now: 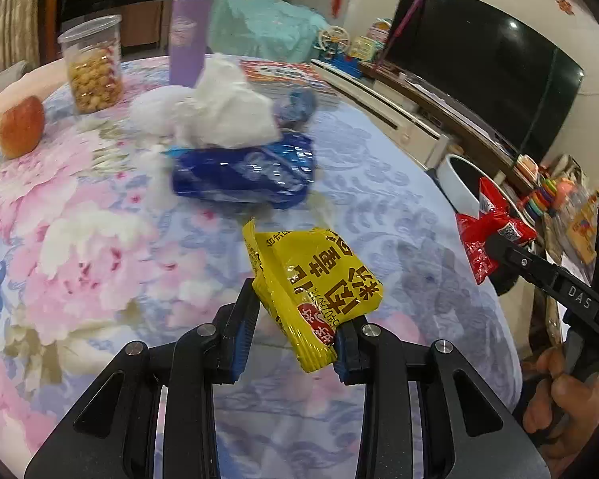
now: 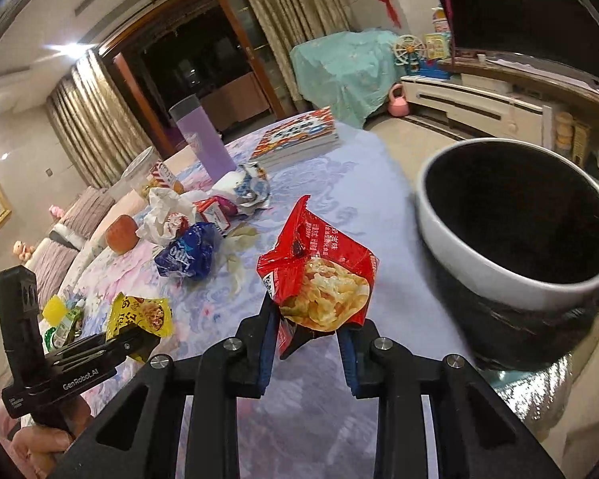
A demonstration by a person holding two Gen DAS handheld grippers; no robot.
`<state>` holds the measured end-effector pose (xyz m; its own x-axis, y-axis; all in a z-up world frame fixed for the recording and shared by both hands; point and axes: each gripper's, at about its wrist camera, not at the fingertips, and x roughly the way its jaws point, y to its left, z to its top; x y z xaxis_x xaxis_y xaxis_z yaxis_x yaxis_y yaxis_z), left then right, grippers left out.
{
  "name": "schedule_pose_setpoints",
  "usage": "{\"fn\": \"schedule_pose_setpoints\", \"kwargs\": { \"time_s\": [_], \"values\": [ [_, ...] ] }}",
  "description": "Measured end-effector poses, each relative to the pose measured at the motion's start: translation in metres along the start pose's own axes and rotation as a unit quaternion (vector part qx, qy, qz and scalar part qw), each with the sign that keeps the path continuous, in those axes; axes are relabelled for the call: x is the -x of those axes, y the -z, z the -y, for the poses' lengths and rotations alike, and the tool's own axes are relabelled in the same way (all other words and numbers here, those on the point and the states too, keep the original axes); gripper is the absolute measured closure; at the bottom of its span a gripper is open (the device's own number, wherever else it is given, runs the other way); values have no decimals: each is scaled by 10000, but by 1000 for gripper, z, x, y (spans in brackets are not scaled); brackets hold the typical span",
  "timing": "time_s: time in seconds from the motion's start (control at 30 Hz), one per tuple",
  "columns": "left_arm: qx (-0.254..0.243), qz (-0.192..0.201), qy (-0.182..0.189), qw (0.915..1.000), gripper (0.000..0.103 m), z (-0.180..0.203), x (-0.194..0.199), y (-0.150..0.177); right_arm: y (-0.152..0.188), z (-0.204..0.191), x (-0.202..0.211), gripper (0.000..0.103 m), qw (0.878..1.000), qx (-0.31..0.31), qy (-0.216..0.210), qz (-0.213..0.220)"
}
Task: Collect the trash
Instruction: 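Carry both bags over the trash bin and open both grippers to drop them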
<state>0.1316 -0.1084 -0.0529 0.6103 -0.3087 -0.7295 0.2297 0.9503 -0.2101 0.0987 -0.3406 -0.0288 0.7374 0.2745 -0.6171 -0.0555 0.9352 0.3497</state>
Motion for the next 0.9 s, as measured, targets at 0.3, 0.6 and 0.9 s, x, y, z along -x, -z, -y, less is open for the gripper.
{"fn": "schedule_pose_setpoints", "kwargs": {
  "time_s": [0.3,0.6,0.9],
  "values": [
    [-343,-58,227,9991,72,39,-4,-2,4,24,27,75,9995,-199,185,163],
    [-593,-96,401,9974,72,69,-10,-8,8,42,45,75,9986,-341,292,290],
    [-857,-92,575,9946,72,101,-18,-18,3,64,61,75,9967,-505,454,436]
  ]
}}
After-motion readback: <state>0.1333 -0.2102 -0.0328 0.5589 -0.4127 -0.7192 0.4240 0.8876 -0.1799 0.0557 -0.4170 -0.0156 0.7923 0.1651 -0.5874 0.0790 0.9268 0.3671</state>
